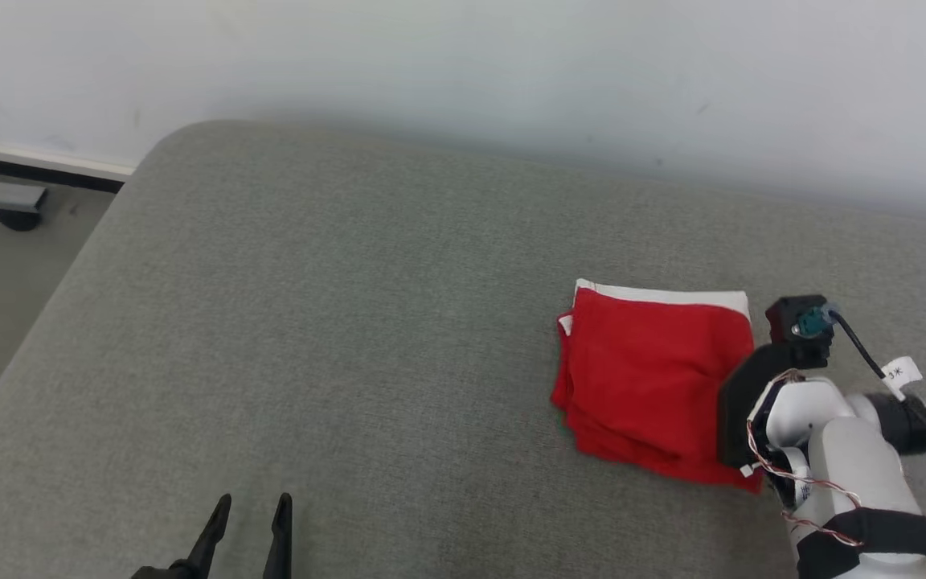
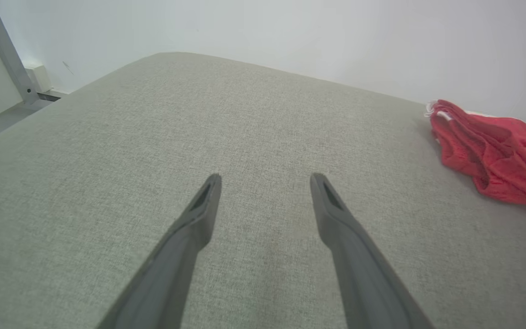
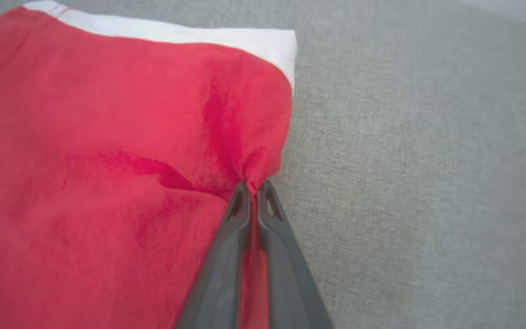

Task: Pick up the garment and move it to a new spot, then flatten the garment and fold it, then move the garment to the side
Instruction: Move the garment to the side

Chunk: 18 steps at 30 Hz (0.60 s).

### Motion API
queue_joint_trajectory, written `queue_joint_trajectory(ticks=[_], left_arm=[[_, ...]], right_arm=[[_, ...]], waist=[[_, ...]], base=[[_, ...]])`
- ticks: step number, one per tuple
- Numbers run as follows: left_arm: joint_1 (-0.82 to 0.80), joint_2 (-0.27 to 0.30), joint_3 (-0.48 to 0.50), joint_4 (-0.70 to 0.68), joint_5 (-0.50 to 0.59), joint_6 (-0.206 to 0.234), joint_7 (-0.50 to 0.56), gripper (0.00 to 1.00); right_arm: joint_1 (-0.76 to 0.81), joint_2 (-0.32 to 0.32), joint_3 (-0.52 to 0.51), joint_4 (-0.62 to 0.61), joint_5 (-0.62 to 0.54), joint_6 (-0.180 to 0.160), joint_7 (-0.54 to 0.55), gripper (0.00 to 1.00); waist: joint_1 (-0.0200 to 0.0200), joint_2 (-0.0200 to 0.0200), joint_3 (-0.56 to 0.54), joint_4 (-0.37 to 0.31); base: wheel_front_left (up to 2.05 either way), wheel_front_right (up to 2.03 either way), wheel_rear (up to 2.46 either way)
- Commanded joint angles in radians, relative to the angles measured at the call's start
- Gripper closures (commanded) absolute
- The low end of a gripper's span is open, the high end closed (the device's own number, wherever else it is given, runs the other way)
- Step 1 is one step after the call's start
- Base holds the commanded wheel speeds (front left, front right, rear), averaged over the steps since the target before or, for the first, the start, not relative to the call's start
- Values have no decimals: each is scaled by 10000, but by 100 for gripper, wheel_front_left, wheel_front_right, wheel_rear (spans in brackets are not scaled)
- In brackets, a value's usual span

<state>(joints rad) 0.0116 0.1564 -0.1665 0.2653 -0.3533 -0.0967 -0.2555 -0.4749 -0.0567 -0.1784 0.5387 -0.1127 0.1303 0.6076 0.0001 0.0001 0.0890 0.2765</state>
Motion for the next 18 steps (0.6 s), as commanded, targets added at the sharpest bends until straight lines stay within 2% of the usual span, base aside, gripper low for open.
queue_joint_trajectory(ticks=[1,9,14,18], left_arm=[[-192,17,31,-97,29,-4,-87,0],[-190,-121,133,-673,215,70,-101,0],[-458,-179,-29,-854,373,35,-91,0],[-671,-196,-131,-924,442,18,-93,0]], right_arm=[[13,-357,338,-485,-145,4,33,100],[-20,-2463,2264,-2611,524,2,1158,100],[-84,-3967,3257,-3622,1485,2,2025,100],[101,-4952,3542,-4268,1988,2,2512,100]], waist=[[-1,-1,-122,-787],[-1,-1,137,-2206],[-1,-1,637,-2745],[-1,-1,1003,-2970]], base=[[0,0,0],[0,0,0],[0,0,0],[0,0,0]])
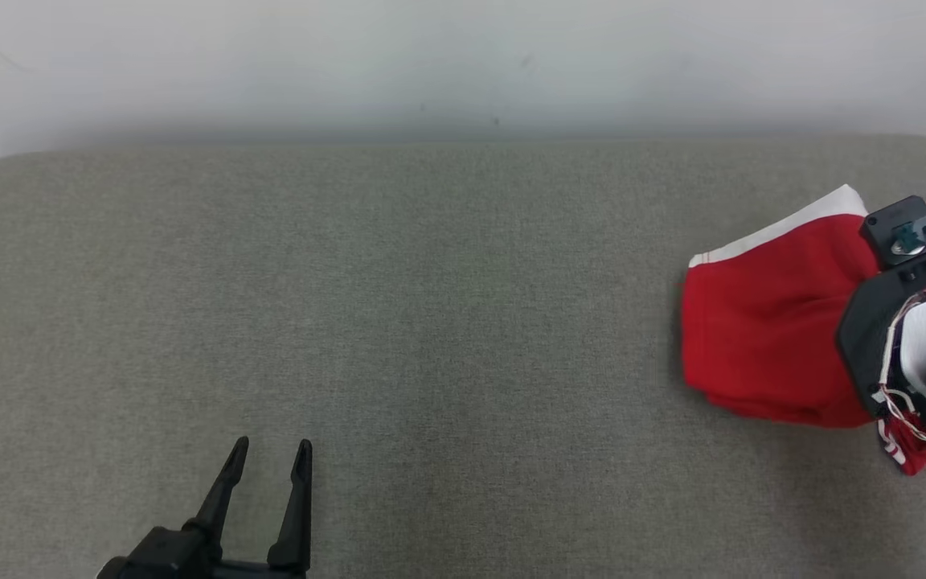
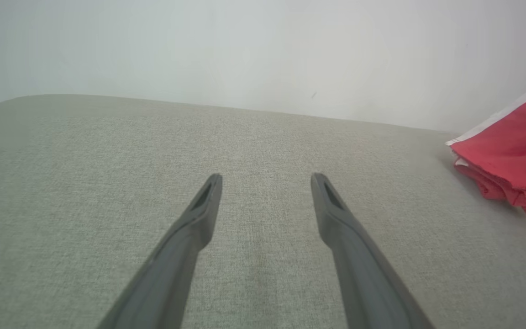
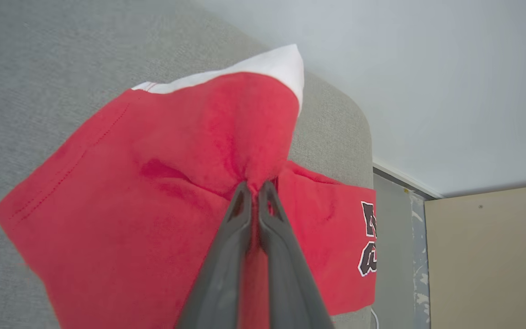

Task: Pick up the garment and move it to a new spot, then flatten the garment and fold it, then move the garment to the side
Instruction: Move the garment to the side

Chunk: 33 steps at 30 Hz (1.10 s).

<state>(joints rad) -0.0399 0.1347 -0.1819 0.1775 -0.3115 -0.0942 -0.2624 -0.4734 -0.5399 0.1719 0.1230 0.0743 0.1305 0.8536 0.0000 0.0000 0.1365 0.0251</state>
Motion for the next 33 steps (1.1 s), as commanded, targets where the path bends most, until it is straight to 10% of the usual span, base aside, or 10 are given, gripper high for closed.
queue_joint_trajectory(ticks=[1,10,22,23,25,28,33], left_arm=[[-205,33,10,-39,28,-14,-24,0],[-504,141,-110,-74,112,-95,-25,0],[-985,393,-456,-20,12,-190,72,0],[-1004,419,-458,-22,1,-193,69,0],[-1037,448,-485,-21,-29,-202,73,0],[-1054,492,-533,8,-12,-210,67,0],[-1026,524,-620,25,116,-175,31,0]], right_arm=[[172,-393,68,-231,193,0,139,100],[519,-1960,-717,-482,294,0,162,100],[741,-2985,-1872,1669,-1711,0,-2635,98],[757,-2927,-1923,1807,-1967,0,-2873,80],[724,-2722,-2202,2139,-2317,0,-3098,80],[788,-2206,-2690,2616,-2549,0,-3218,0],[951,-1192,-3584,3038,-2662,0,-3497,0]], waist=[[0,0,606,-482],[0,0,1208,-550],[0,0,1943,63],[0,0,1977,102],[0,0,2020,171],[0,0,2002,230],[0,0,1685,252]], base=[[0,0,0],[0,0,0],[0,0,0],[0,0,0],[0,0,0],[0,0,0],[0,0,0]])
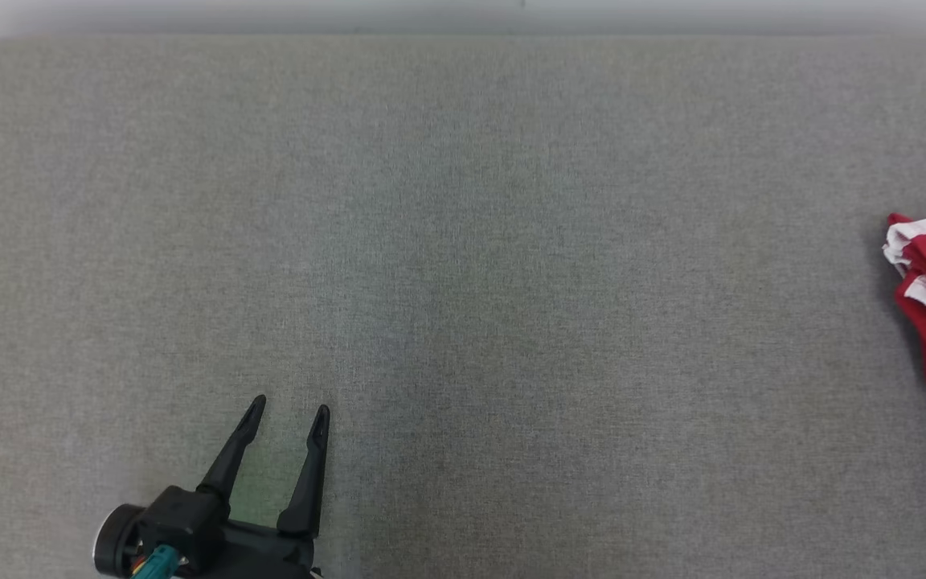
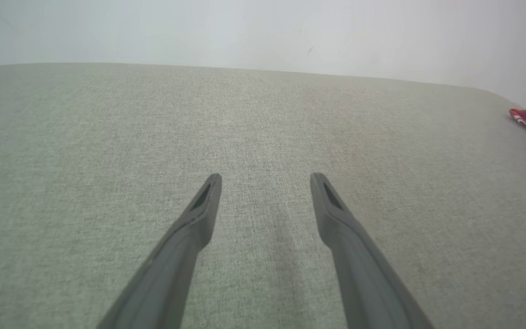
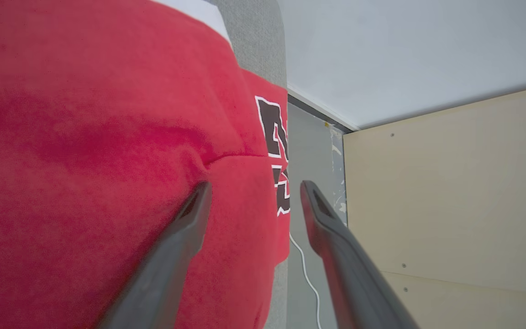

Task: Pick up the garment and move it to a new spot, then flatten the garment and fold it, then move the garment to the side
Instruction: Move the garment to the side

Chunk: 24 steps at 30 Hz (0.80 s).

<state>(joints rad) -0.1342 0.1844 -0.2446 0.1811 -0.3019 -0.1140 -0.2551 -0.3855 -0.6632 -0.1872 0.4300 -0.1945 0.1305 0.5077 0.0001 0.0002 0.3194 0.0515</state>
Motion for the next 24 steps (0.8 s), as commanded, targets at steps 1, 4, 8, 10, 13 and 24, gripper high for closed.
queue_joint_trajectory(ticks=[1,4,8,10,13,24], left_arm=[[9,-21,76,-120,3,64,-80,0],[262,-194,438,-302,-303,142,-96,0],[625,-457,856,-714,-383,184,-99,0],[962,-544,1122,-853,-351,291,-94,0],[1259,-699,1283,-885,-417,338,-95,0],[2181,-1051,1820,-370,-788,361,-98,0]], right_arm=[[140,455,-271,-38,144,0,-438,0],[228,1106,-579,-108,545,0,-1552,0],[303,1970,-1085,69,1400,0,-3284,0],[474,2349,-1133,179,2004,0,-4159,0],[839,2693,-1106,102,2446,-4,-4906,0],[3594,4561,-71,-2482,4214,2,-6131,0]], waist=[[-1,-2,-374,-45],[-1,-2,-826,-128],[-1,-2,-1624,-251],[-1,-2,-2058,-311],[-1,-2,-2525,-351],[-1,-2,-3972,-106]], base=[[0,0,0],[0,0,0],[0,0,0],[0,0,0],[0,0,0],[0,0,0]])
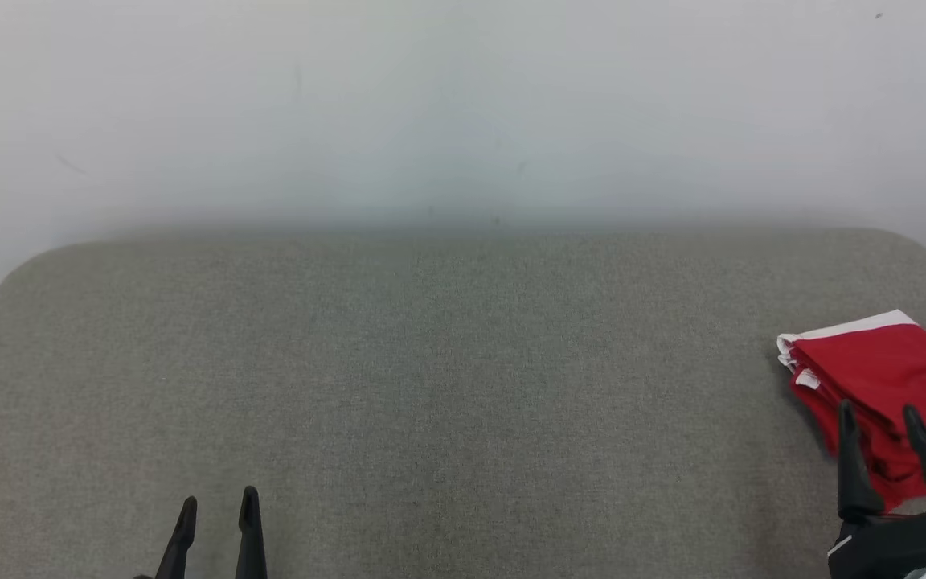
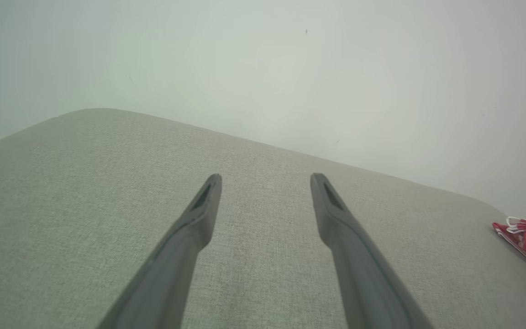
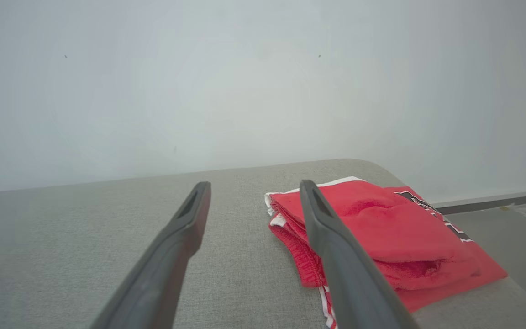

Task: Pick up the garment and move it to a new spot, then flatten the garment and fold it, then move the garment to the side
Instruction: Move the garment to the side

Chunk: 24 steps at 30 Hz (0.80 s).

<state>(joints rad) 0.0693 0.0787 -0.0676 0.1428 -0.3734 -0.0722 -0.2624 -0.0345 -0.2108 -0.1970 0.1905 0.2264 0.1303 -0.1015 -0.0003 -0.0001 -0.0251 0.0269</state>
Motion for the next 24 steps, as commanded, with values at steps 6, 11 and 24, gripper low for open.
queue_joint_trajectory(ticks=[6,11,24], left_arm=[[245,-1,275,457,-69,-239,-24,0],[310,-19,346,717,211,-362,-26,0],[708,-167,1283,739,672,-533,-27,0]], right_arm=[[866,765,433,-891,65,4,-87,0],[1267,1086,723,-649,128,4,-247,0],[1333,1498,1237,-111,-208,4,-561,0]], waist=[[3,1,-778,85],[3,1,-885,-16],[3,1,-961,-107]], base=[[0,0,0],[0,0,0],[0,0,0]])
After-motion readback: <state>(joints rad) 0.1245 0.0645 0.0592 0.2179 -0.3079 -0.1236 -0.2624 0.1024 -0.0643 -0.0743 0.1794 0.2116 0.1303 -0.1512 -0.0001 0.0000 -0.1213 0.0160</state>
